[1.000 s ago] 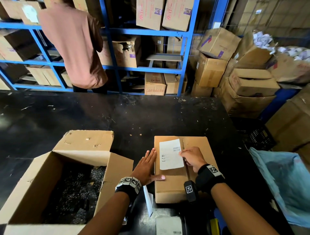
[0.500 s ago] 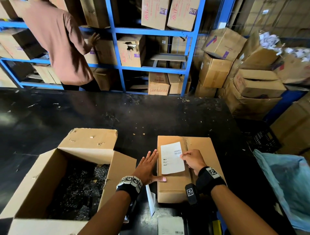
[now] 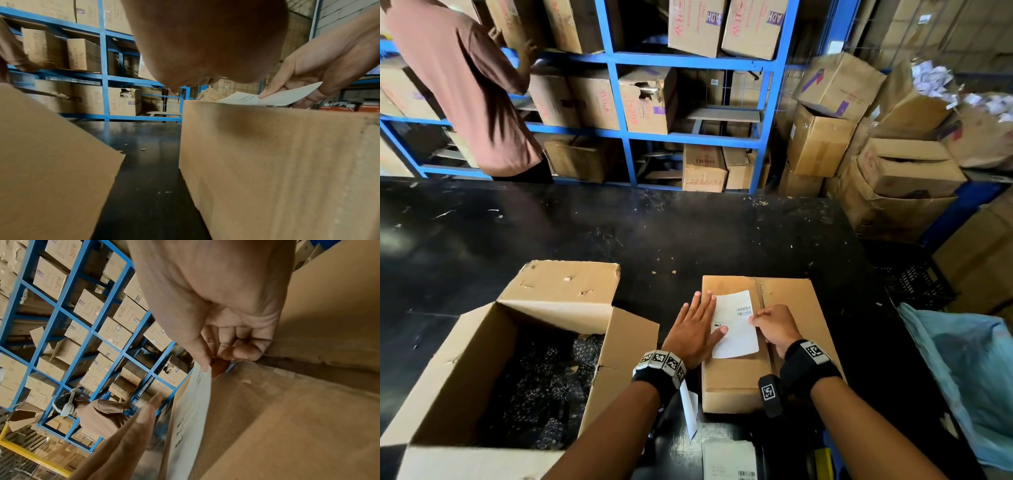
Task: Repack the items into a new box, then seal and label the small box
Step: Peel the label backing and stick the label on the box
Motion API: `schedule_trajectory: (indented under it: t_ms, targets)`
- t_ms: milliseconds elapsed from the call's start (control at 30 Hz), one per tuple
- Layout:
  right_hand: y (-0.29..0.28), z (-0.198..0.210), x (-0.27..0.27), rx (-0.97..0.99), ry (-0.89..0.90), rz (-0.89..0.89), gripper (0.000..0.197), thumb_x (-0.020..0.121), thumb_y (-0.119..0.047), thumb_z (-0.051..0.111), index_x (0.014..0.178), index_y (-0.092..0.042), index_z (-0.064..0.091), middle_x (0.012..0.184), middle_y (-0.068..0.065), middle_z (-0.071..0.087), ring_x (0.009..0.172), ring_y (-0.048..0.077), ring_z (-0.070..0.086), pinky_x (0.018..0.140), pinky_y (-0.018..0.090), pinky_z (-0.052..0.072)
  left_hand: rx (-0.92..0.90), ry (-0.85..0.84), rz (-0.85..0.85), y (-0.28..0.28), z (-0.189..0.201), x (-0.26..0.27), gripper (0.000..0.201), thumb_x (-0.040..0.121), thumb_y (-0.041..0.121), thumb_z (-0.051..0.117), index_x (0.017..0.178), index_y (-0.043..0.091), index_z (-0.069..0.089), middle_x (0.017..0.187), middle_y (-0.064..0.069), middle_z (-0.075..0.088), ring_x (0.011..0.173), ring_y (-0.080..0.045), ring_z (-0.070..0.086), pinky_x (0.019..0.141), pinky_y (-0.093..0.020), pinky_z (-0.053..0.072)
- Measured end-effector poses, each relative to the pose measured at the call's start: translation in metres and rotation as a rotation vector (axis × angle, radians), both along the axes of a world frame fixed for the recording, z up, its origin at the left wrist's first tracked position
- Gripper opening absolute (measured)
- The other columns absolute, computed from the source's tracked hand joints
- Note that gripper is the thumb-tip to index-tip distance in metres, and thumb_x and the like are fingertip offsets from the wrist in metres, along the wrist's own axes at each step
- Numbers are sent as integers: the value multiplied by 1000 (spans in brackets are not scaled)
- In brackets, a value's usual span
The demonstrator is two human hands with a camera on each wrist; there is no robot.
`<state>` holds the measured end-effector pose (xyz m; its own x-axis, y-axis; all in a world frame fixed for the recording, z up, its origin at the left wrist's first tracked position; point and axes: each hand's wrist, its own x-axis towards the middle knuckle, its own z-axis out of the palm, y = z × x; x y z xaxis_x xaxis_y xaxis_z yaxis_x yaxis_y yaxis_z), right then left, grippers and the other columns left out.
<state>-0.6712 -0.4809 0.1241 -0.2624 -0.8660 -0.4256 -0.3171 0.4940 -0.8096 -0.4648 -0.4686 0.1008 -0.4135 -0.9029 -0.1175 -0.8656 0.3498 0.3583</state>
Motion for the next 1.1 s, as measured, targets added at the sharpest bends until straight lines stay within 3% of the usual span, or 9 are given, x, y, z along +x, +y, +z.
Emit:
schedule_trajectory:
  t_ms: [233,567,700,767,800,867,967,1033,1100]
  targets:
    - [3,2,0,17,18,1,6,94,-9,69,95,-3,71,105,9,74,80,13,69,55,20,49,15,-121,-81,2,-13,-16,67,101,54,7,156,18,-11,164,0,-15,152,-22,-11,124,-43,-1]
    - [5,6,-3,3,85,34,10,91,-16,74,89,-7,72,105,8,76,93,23,72,60,24,50,33,-98,-75,3,-22,-14,65,104,53,10,156,20,-10,164,4,-16,151,-19,-11,124,-43,6]
    - [5,13,-5,8,150,66,17,89,-23,77,82,-9,71,95,5,76,83,19,73,63,25,54,19,-84,-72,5,-23,-13,65,103,53,8,156,21,-11,164,5,-17,152,-18,-10,124,-45,7]
    - [7,23,-5,-54,338,54,29,91,-32,75,72,-12,66,83,3,73,73,18,69,67,29,55,17,-70,-65,4,-25,-13,64,103,53,8,156,22,-11,164,5,-16,151,-17,-11,124,-45,8]
    - [10,28,-5,-100,478,55,29,93,-37,70,76,-13,67,84,2,73,76,20,68,69,32,55,15,-64,-62,4,-25,-13,64,103,54,8,156,22,-11,164,6,-17,151,-17,-11,124,-45,8]
    - [13,35,0,-218,714,168,30,99,-42,59,110,-16,69,111,4,73,100,24,68,81,33,54,5,-52,-54,5,-25,-13,64,103,54,7,156,23,-12,164,6,-17,151,-16,-11,124,-44,7]
    - [16,26,9,-205,865,508,55,105,-47,42,156,-25,34,162,3,36,147,25,37,118,44,35,-13,-42,-53,8,-23,-13,63,104,51,7,156,21,-10,164,5,-16,151,-15,-12,124,-42,6]
    - [14,16,14,-126,920,636,61,107,-49,32,162,-28,13,171,0,10,157,25,12,124,50,17,-22,-35,-50,8,-21,-13,63,104,49,8,157,20,-9,164,5,-16,151,-14,-12,124,-42,7]
    - [10,8,16,-75,930,690,63,107,-50,26,162,-29,6,171,-1,-2,158,25,-1,124,56,10,-19,-31,-50,8,-21,-13,63,104,49,9,157,20,-8,164,5,-16,151,-14,-12,124,-42,7]
